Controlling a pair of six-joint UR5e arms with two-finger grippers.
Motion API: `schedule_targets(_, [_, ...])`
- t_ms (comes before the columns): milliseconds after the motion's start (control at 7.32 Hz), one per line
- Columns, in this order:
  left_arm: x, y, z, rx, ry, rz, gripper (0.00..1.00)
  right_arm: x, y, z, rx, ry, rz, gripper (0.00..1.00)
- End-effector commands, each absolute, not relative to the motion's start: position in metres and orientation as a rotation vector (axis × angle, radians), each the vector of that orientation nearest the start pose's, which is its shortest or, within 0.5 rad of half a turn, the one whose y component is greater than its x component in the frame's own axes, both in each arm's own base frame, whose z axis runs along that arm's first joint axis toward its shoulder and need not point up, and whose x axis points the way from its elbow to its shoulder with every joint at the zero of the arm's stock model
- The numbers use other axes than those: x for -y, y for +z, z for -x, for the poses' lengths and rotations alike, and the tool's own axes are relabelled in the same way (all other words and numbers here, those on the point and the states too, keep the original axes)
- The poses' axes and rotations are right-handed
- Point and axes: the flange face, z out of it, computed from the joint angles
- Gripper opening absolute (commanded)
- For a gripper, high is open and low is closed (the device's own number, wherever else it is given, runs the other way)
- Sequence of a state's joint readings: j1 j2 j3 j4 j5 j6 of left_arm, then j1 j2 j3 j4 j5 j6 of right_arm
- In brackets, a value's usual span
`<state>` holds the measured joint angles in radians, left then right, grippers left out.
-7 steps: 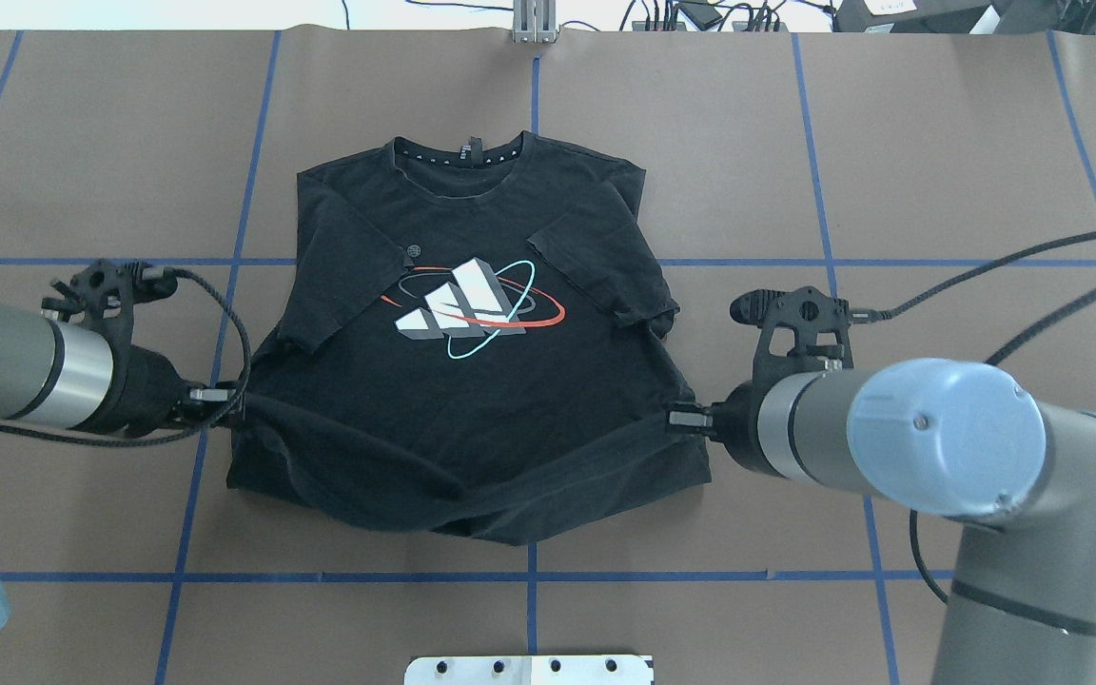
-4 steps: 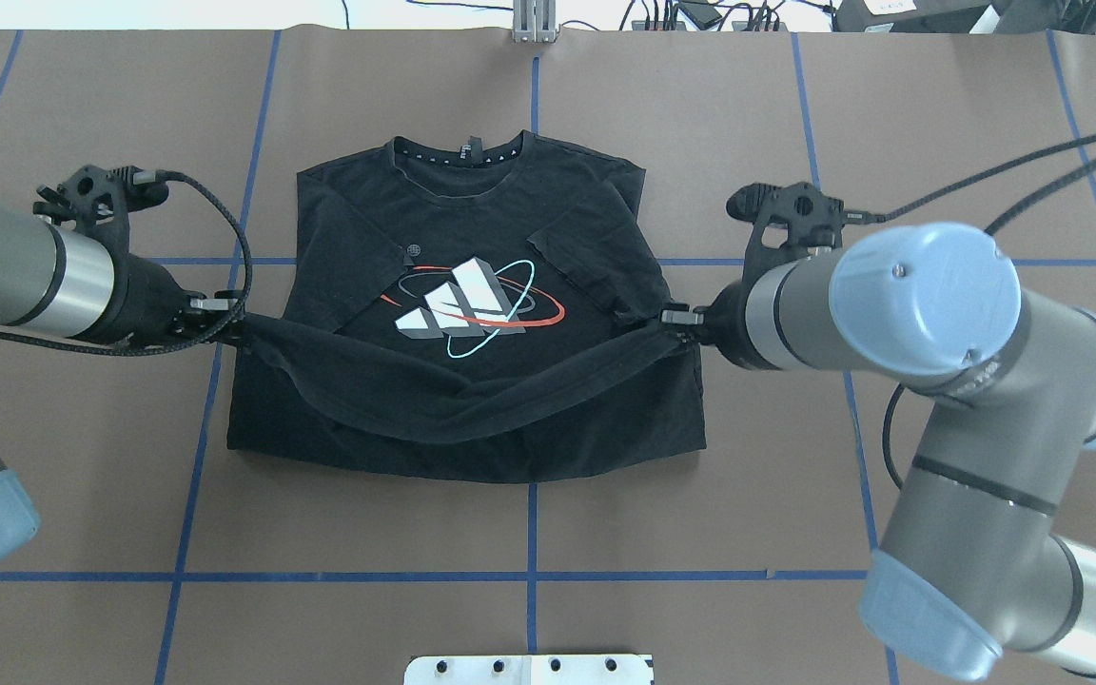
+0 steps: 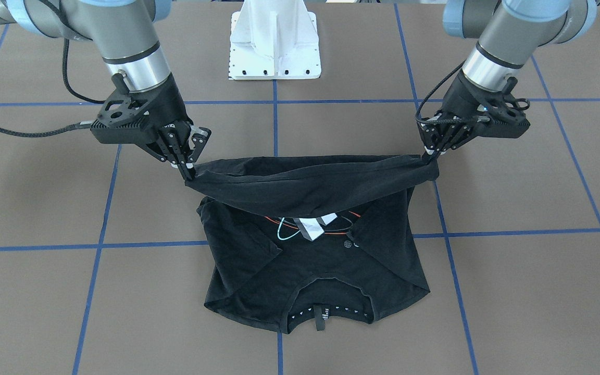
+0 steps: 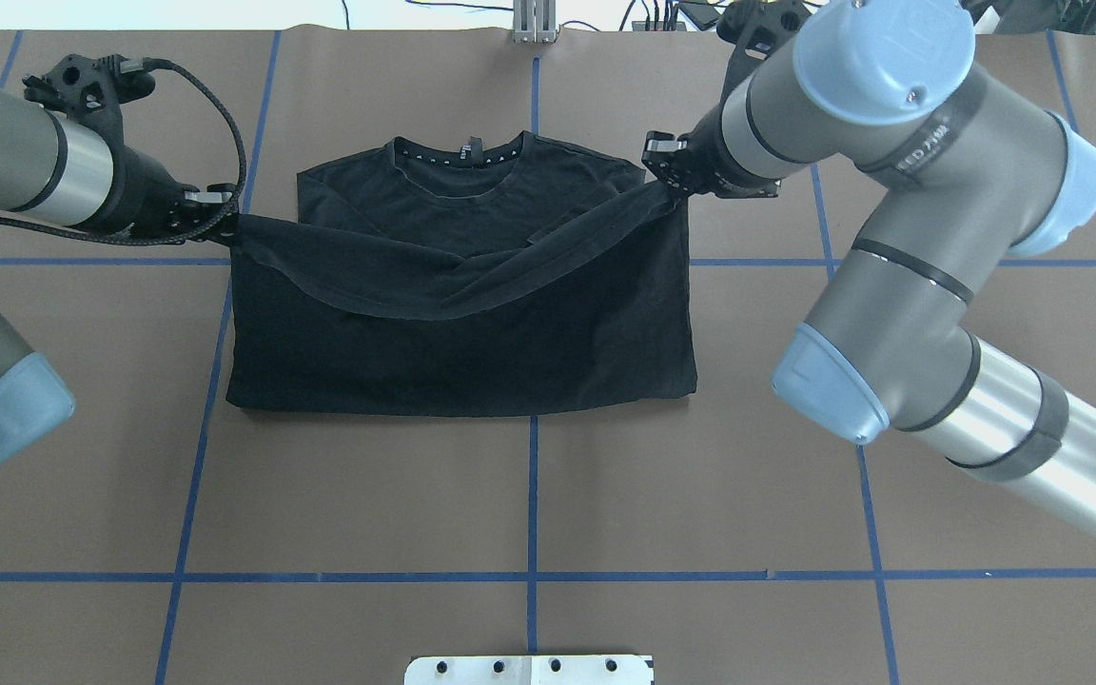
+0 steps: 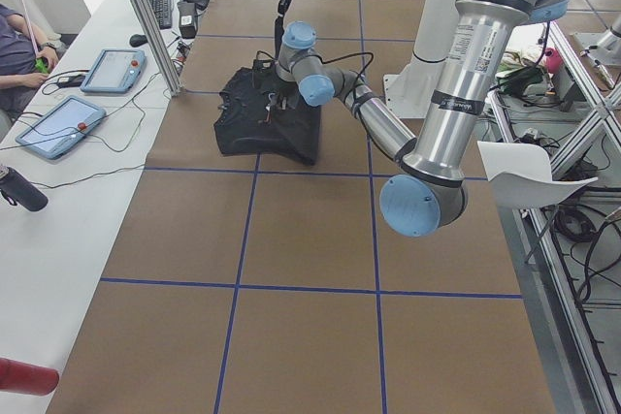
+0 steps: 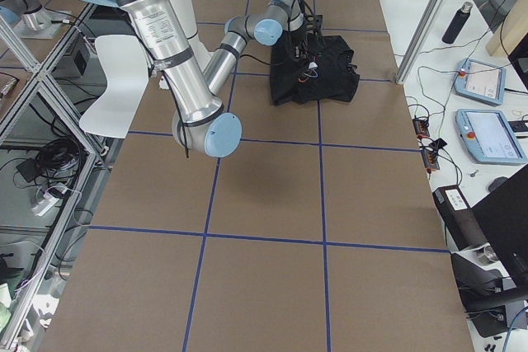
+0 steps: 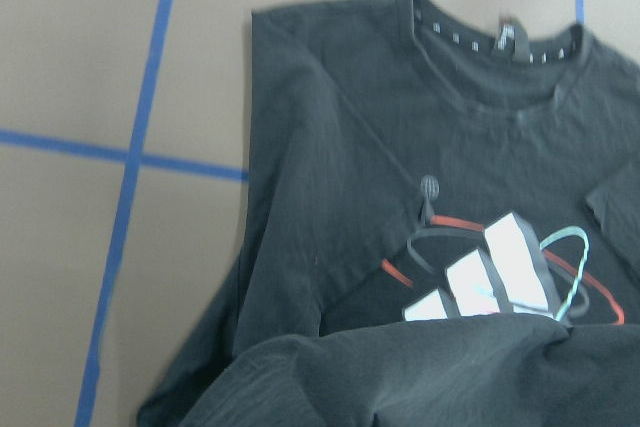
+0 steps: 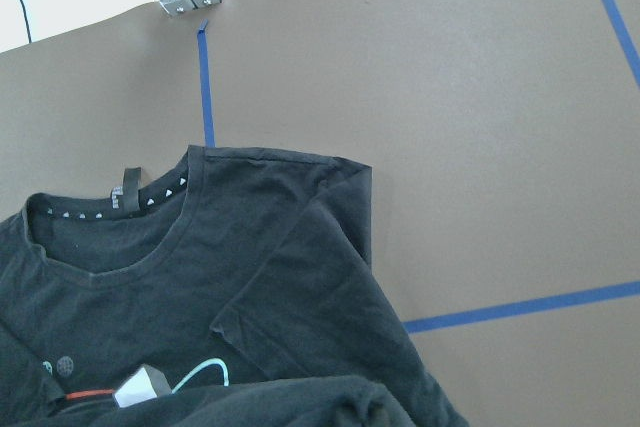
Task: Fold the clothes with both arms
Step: 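Lift the hem with both grippers and fold it toward the collar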
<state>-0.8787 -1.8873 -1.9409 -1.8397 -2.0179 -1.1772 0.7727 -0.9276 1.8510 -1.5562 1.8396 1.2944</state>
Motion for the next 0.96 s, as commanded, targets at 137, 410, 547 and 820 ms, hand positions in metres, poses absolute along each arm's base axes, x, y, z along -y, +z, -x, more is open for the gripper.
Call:
schedule_targets(137, [0.567, 0.292, -0.33, -0.924, -0.252, -0.252, 0.0, 0.583, 0.165, 0.395, 0.861, 0.34, -0.247, 0.0])
schedule_targets(410, [0.619, 0.316, -0.368, -0.813, -0.137, -0.272, 0.0, 0.614, 0.18, 0.415, 0.801, 0.335, -0.225, 0.0])
schedule_targets(547, [0.635, 0.321, -0.363, -0.789, -0.1, -0.295, 0.0, 0.632, 0.184, 0.414, 0.812, 0.337, -0.246, 0.0])
schedule_targets(820, [0.649, 0.317, -0.349, -0.776, -0.084, -0.317, 0.0, 0.66, 0.193, 0.402, 0.803, 0.334, -0.244, 0.0])
